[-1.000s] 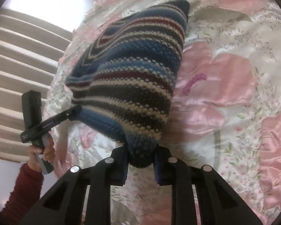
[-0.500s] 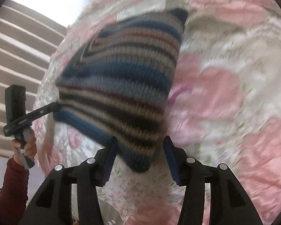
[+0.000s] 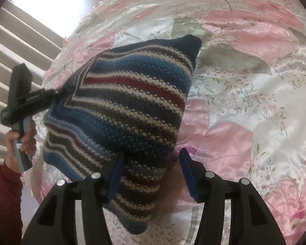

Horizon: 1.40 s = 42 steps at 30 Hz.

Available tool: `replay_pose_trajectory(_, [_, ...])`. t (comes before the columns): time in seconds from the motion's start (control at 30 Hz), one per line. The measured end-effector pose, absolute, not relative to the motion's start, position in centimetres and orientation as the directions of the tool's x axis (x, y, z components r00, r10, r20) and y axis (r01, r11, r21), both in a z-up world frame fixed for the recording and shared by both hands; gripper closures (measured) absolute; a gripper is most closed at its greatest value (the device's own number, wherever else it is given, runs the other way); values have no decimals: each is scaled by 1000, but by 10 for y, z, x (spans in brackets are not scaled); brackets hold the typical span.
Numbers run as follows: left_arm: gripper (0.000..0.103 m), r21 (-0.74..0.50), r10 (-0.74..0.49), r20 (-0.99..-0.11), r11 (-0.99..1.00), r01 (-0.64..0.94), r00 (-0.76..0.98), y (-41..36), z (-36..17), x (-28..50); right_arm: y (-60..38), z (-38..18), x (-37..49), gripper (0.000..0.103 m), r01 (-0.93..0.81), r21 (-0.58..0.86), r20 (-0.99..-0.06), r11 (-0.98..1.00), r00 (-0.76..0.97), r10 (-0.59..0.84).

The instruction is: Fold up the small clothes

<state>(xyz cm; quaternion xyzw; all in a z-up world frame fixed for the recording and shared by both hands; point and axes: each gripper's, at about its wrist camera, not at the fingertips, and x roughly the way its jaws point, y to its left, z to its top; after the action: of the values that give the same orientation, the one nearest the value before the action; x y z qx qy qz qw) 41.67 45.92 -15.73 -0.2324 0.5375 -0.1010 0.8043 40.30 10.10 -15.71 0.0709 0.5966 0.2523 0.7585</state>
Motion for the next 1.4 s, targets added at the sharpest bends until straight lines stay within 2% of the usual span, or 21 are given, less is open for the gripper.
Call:
replay_pose_trajectory(0.1, [91,-491,-417,-765,871,-25,491,461,-138,409,96,-160,402,45,-291,430,-859,855,161,487])
replay_pose_trajectory(0.23, [91,-442,-368,-823,893,-82,432,467,-166,408,98,-160,400,45,-291,441,-853,849,159,498])
replay_pose_trajectory(0.3, [90,-445,-372,-825,892,-82,426,466,-173,407,99,-158,399,45,-299,425,-860,855,162,484])
replay_pose_trajectory(0.37, [85,-473,-396,-810,877,-82,433,467,-167,405,100,-155,398,45,-304,409,-867,860,163,471])
replay_pose_trajectory(0.4, [81,-490,-412,-801,868,-81,434,468,-164,404,99,-153,398,45,-307,405,-869,861,163,467])
replay_pose_trajectory(0.43, [67,-501,-422,-793,862,-78,439,470,-159,400,98,-151,397,45,-306,405,-869,861,165,467])
replay_pose_trajectory(0.47, [47,-519,-437,-779,852,-72,450,472,-152,395,96,-147,396,45,-304,409,-865,860,169,472])
replay_pose_trajectory(0.53, [21,-552,-474,-756,832,-51,451,474,-146,388,93,-144,394,44,-301,426,-858,853,166,487])
replay_pose_trajectory(0.67, [20,-593,-528,-752,804,-54,394,480,-151,374,93,-141,393,39,-298,444,-849,845,162,503])
replay_pose_trajectory(0.8, [20,-569,-521,-783,820,-55,339,478,-167,370,98,-144,396,39,-294,451,-850,843,148,506])
replay_pose_trajectory(1.0, [20,-613,-584,-760,790,-17,287,455,-190,376,103,-155,403,35,-267,484,-840,833,125,528])
replay_pose_trajectory(1.17, [16,-593,-569,-779,805,-14,265,438,-205,384,105,-167,407,28,-250,517,-825,819,110,554])
replay_pose_trajectory(1.3, [15,-603,-582,-775,798,-13,248,431,-210,387,104,-183,412,23,-208,585,-790,784,76,609])
replay_pose_trajectory(1.4, [11,-634,-614,-756,773,-17,226,426,-215,389,108,-194,416,19,-174,650,-745,740,50,665])
